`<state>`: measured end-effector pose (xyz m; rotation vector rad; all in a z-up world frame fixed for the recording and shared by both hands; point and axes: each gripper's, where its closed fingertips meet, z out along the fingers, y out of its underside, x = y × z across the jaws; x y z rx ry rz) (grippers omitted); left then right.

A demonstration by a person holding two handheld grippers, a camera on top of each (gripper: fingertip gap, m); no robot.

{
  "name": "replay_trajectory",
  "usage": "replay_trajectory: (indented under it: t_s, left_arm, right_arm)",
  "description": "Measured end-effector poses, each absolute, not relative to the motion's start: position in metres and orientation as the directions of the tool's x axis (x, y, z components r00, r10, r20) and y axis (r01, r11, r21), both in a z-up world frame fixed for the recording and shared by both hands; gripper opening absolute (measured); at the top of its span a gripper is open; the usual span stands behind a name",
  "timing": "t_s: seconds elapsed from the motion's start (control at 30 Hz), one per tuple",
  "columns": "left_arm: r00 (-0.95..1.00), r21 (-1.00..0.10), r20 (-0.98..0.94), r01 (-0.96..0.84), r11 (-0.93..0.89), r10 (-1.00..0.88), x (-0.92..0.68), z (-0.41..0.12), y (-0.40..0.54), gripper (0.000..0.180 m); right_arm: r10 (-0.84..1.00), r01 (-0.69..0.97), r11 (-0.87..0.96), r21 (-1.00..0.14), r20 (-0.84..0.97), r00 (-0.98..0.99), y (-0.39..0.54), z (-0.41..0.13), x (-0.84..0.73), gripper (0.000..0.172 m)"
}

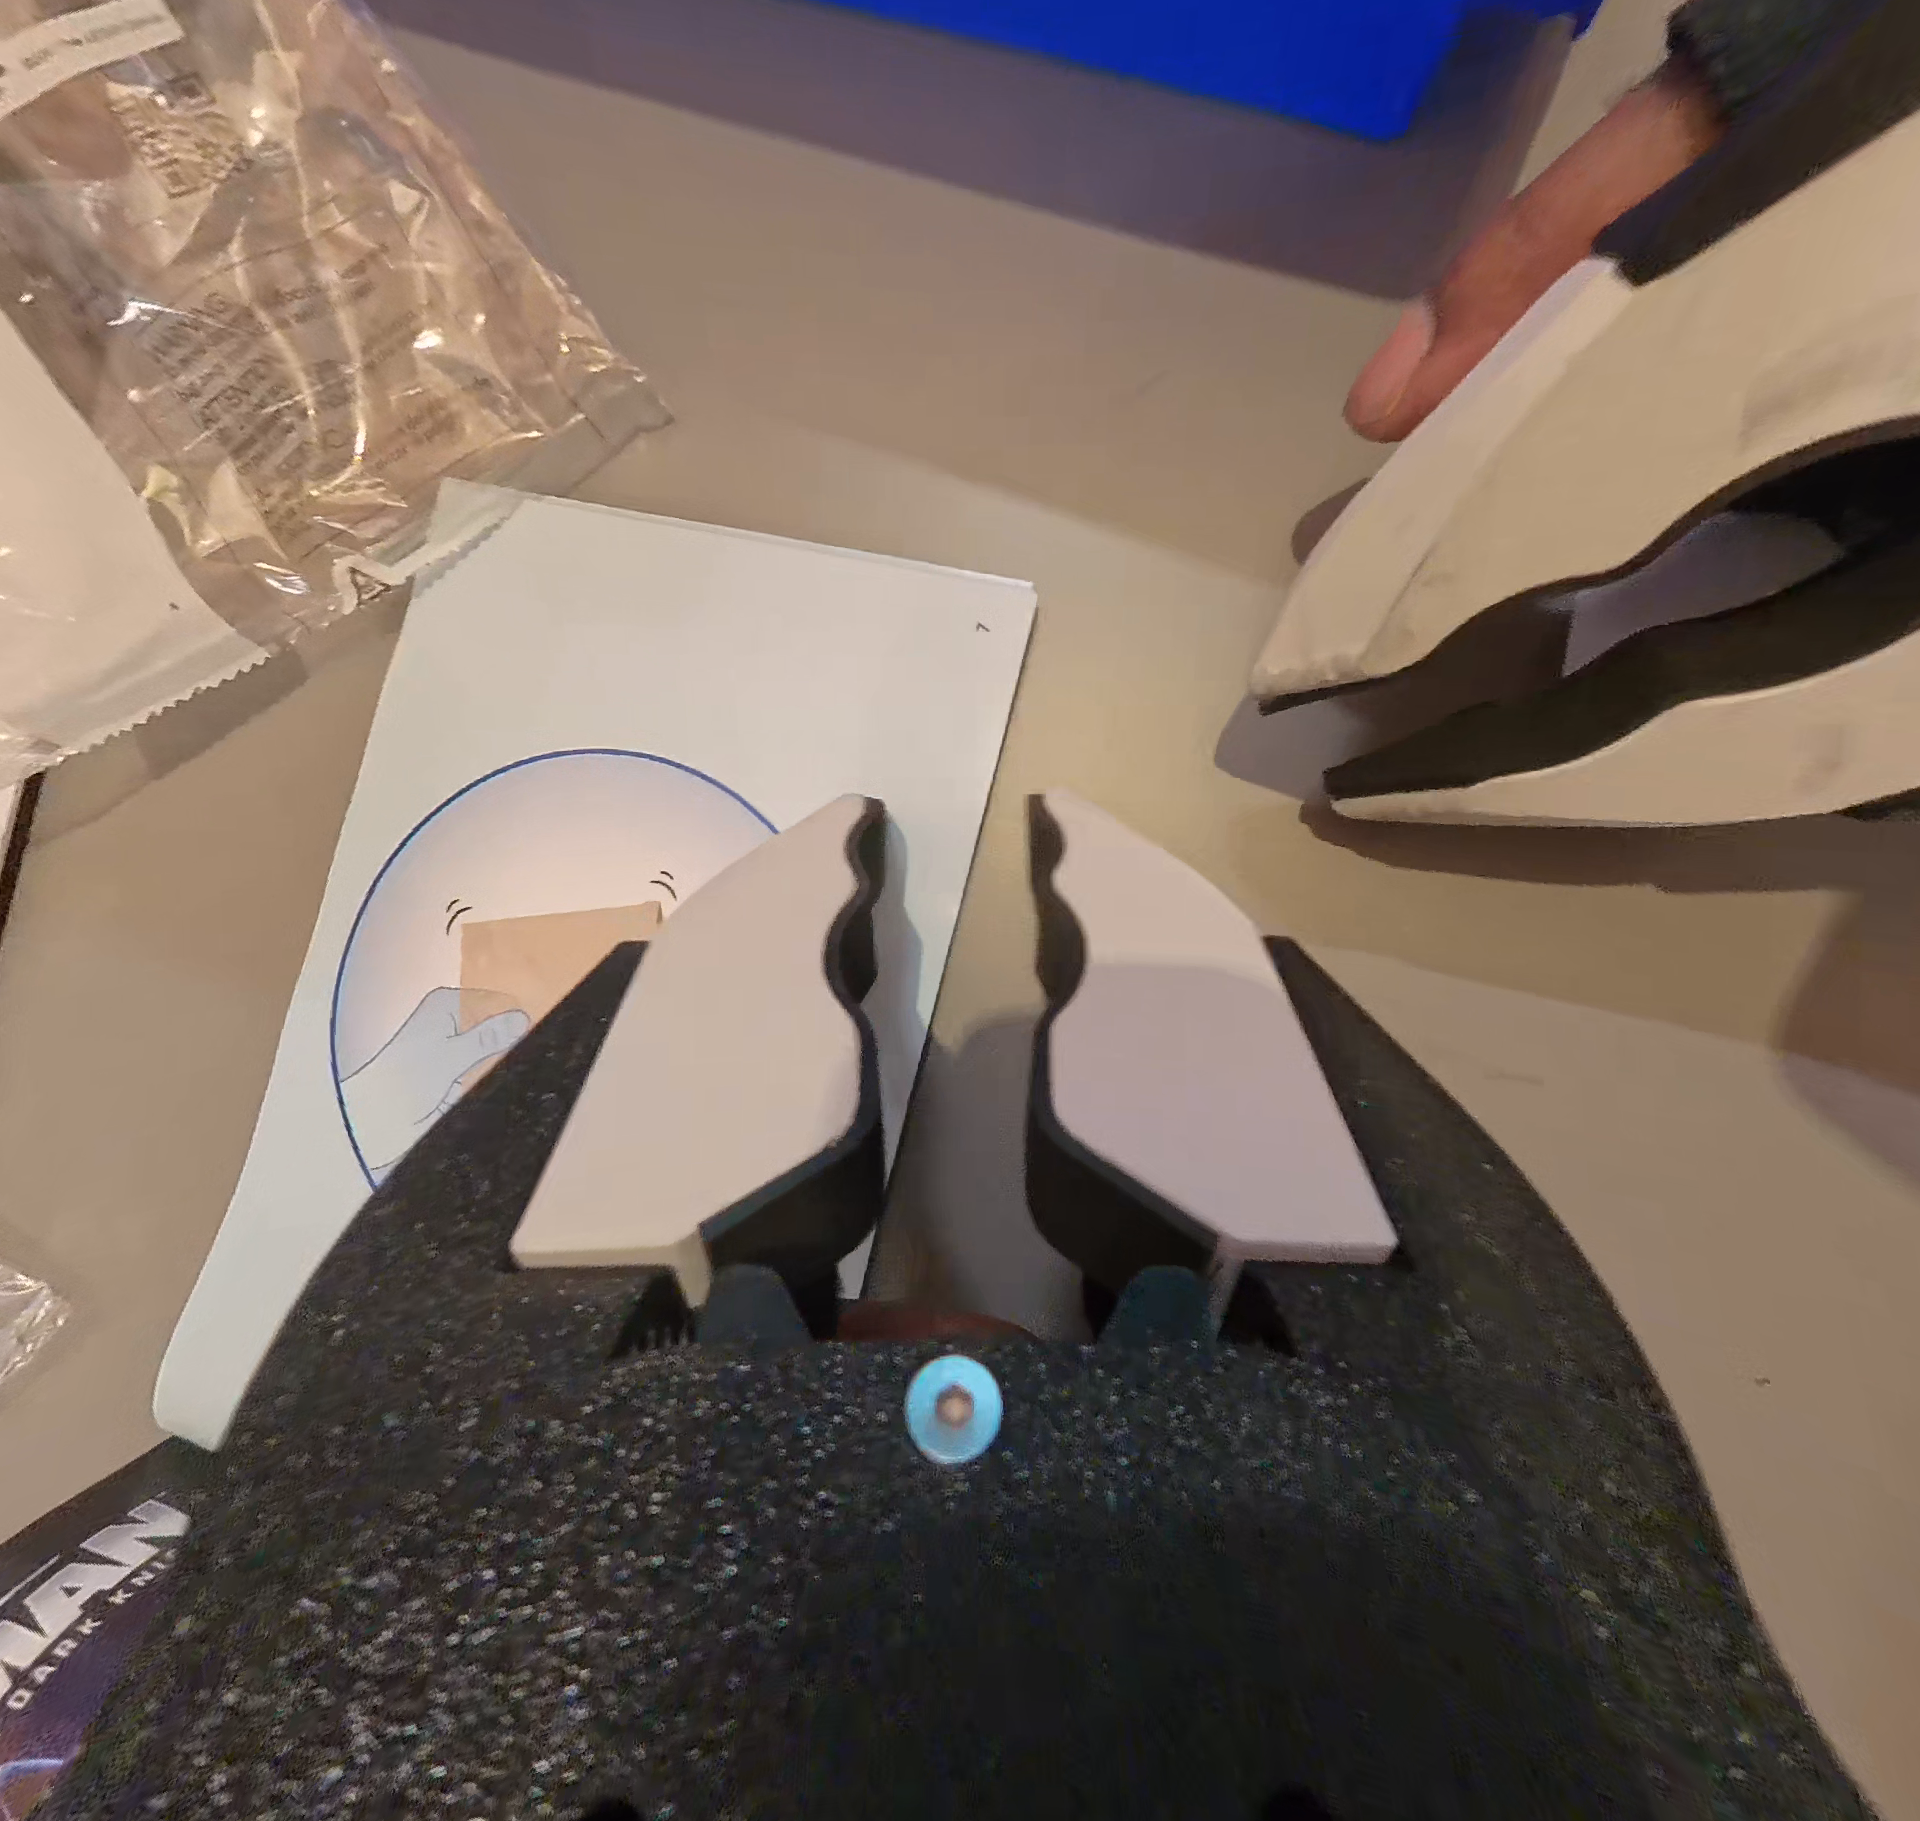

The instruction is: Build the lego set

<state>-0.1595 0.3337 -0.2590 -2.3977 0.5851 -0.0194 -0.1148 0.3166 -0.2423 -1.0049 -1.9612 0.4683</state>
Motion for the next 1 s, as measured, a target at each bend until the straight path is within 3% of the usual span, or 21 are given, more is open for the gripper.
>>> replay_trajectory:
  t_s: [0.03,0.2,0.3,0.47,1.0]
  left_arm:
    - [0.902,-0.609,-0.146,-0.405,-0.681,-0.406,-0.161,-0.256,0.336,0.036]
    - [0.974,-0.687,-0.14,-0.225,-0.691,-0.178,-0.197,-0.222,0.379,0.036]
    - [0.995,-0.659,-0.089,-0.088,-0.747,-0.039,-0.229,-0.23,0.401,0.035]
    - [0.998,-0.609,0.057,0.031,-0.793,-0.004,-0.236,-0.259,0.423,0.034]
    - [0.983,-0.621,-0.103,-0.185,-0.762,-0.155,-0.23,-0.254,0.421,0.048]
  right_arm:
    - [0.794,0.471,0.606,-0.641,0.525,-0.307,0.316,-0.242,-0.115,0.019]
    - [0.797,0.473,0.602,-0.643,0.52,-0.308,0.317,-0.243,-0.115,0.019]
    - [0.798,0.474,0.6,-0.645,0.518,-0.307,0.317,-0.243,-0.115,0.019]
    - [0.795,0.469,0.605,-0.644,0.522,-0.309,0.317,-0.242,-0.115,0.019]
    - [0.784,0.455,0.619,-0.64,0.534,-0.317,0.315,-0.243,-0.114,0.018]
